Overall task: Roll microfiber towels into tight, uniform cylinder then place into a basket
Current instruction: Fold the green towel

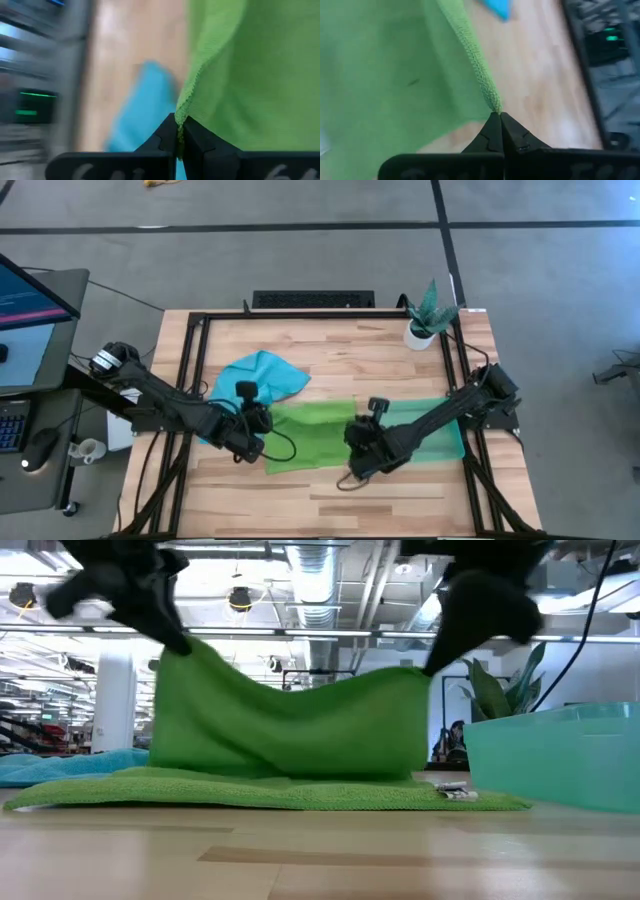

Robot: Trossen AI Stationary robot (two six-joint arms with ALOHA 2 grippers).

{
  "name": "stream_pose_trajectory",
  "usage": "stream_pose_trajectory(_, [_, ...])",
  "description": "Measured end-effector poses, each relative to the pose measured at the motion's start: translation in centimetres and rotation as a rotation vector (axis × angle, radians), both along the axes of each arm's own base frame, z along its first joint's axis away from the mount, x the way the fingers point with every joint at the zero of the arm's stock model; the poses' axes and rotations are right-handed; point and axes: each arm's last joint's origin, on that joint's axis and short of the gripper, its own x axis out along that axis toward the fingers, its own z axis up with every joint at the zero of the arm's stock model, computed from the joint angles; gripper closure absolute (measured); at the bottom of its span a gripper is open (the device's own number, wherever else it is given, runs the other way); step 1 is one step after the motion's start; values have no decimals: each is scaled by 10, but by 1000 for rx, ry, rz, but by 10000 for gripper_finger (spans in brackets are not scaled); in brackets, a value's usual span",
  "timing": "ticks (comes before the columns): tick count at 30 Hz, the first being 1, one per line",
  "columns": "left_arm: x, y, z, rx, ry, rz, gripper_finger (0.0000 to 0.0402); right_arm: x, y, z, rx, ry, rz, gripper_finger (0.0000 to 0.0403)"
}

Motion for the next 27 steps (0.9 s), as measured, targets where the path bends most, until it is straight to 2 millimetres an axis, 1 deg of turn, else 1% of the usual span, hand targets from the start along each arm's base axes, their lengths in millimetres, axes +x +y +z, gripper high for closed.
stream_pose_trajectory(3, [-3,15,8,273,30,42,401,8,-14,4,-18,-52,-69,401])
stream_pose_trajectory(4, [-3,19,12,332,38,64,401,10,-19,4,-14,-57,-89,401])
stream_pose_trajectory(5, [-4,24,16,352,50,84,401,12,-22,4,-11,-55,-101,401])
stream_pose_trajectory(6, [-4,27,18,336,63,103,401,12,-25,4,-10,-50,-108,401])
stream_pose_trajectory(8, [-2,30,18,227,86,125,401,13,-27,4,-11,-38,-107,401])
stream_pose_trajectory(10, [0,30,14,126,119,120,401,12,-28,4,-9,-22,-107,401])
stream_pose_trajectory(11, [2,30,10,106,126,117,401,12,-29,3,-11,-17,-107,401])
stream_pose_trajectory(17, [9,28,-9,130,115,114,401,12,-38,3,-65,52,-82,401])
stream_pose_trajectory(19, [11,27,-14,131,123,121,401,12,-40,3,-59,72,-75,401])
stream_pose_trajectory(22, [12,22,-19,75,121,135,401,12,-36,2,-30,91,-54,401])
stream_pose_trajectory(27, [10,10,-24,-57,112,154,401,7,-23,2,-32,106,6,401])
